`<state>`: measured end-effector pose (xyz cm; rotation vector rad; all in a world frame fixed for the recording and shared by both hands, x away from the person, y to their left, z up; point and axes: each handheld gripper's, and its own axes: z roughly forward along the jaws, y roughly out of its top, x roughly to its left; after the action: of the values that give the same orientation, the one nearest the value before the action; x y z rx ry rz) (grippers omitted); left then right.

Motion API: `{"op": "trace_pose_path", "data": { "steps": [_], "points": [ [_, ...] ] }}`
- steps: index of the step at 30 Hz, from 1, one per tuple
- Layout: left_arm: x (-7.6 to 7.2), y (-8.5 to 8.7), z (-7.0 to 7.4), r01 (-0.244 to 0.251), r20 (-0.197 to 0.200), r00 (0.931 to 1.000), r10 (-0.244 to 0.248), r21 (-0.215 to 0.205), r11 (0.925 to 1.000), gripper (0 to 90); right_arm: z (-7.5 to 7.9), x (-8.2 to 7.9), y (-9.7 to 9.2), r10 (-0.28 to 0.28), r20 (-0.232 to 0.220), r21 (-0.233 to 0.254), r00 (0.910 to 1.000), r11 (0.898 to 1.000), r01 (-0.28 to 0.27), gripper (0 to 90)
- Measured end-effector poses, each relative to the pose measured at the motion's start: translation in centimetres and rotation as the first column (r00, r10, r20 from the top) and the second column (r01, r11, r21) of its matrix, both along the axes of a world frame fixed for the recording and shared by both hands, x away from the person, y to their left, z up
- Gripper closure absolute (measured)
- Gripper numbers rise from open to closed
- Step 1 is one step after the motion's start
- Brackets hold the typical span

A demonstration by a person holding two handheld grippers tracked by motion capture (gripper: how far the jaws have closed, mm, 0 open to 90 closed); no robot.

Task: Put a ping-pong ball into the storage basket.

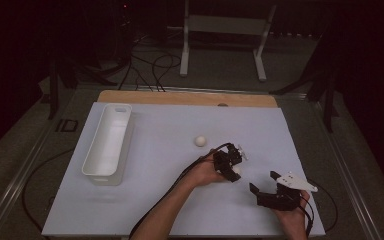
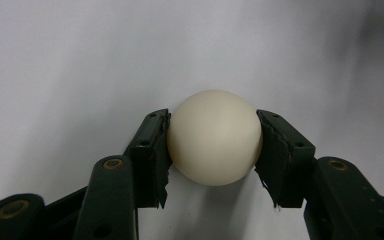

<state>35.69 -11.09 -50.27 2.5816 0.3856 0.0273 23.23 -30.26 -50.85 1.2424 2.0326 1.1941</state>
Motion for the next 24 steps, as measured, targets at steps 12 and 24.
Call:
{"op": "trace_pose_path", "data": {
  "steps": [12,24],
  "points": [
    [0.0,0.6,0.7,-0.018,0.018,0.9997,0.018,-0.017,0.9997,51.1,0.0,0.0,0.1,0.008,0.012,0.005,0.9999,1.000,-0.008,8.4],
    [-0.1,1.2,2.0,-0.038,0.044,0.9982,0.040,-0.042,0.9984,51.1,0.0,0.0,0.2,0.017,0.023,0.011,0.9996,1.000,-0.017,8.4]
  ]
}}
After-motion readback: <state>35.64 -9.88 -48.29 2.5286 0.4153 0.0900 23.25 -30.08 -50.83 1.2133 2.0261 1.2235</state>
